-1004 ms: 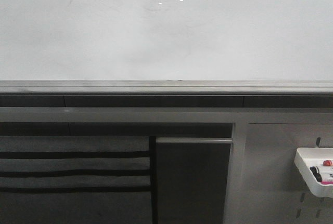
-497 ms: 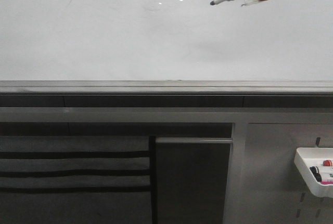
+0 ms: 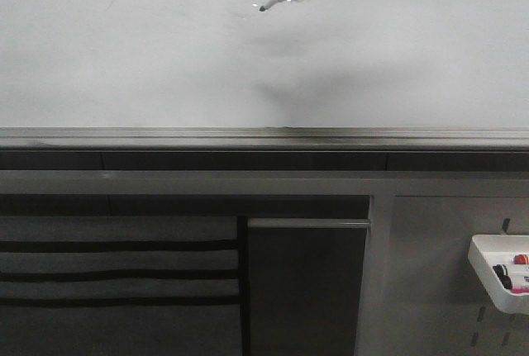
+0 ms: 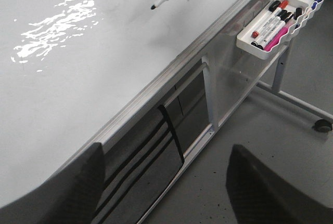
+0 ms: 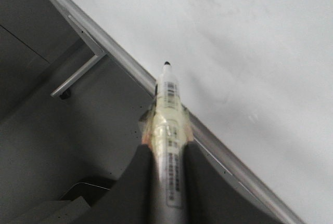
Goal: Write number 3 on whiteboard
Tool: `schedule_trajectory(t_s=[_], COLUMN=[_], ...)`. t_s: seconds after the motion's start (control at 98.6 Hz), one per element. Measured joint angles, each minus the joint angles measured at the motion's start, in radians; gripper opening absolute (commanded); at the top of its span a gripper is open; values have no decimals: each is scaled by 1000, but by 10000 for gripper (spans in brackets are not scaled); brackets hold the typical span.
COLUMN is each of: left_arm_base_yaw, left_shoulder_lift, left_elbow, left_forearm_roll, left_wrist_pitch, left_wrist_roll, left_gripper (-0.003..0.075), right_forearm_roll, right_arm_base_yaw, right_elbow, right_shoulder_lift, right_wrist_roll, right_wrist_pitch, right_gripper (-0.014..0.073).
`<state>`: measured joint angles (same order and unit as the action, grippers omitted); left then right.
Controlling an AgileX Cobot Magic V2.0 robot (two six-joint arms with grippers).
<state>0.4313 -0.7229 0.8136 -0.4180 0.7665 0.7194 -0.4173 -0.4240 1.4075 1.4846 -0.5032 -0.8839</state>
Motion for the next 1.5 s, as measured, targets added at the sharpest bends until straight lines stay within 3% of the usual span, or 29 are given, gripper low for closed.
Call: schedule_trajectory(t_s=[0.243, 0.467, 0.7, 0.954, 1.258, 1.501], left_arm_base_yaw=[0, 0, 0, 0, 0, 0], left_shoulder_lift=[0, 0, 0, 0, 0, 0], left_elbow=[0, 0, 0, -3, -3, -3], left_forearm_roll=[0, 0, 0, 0, -2, -2], left_wrist_pitch=[0, 0, 0, -2, -4, -5], left_wrist_roll=[0, 0, 0, 0, 0, 0], left_gripper=[463, 463, 463, 463, 463, 463], right_forearm_roll=[0, -8, 0, -10, 10, -3], right_arm_base_yaw=[2, 32, 92, 0, 48, -83], right_elbow=[153, 163, 151, 118, 49, 35], right_shoulder_lift=[161, 195, 173, 223, 167, 226], right_wrist_roll=[0, 9, 30, 32, 56, 57], right_wrist_pitch=[11, 28, -74, 2, -40, 102], right_gripper=[-48, -48, -48, -48, -48, -48])
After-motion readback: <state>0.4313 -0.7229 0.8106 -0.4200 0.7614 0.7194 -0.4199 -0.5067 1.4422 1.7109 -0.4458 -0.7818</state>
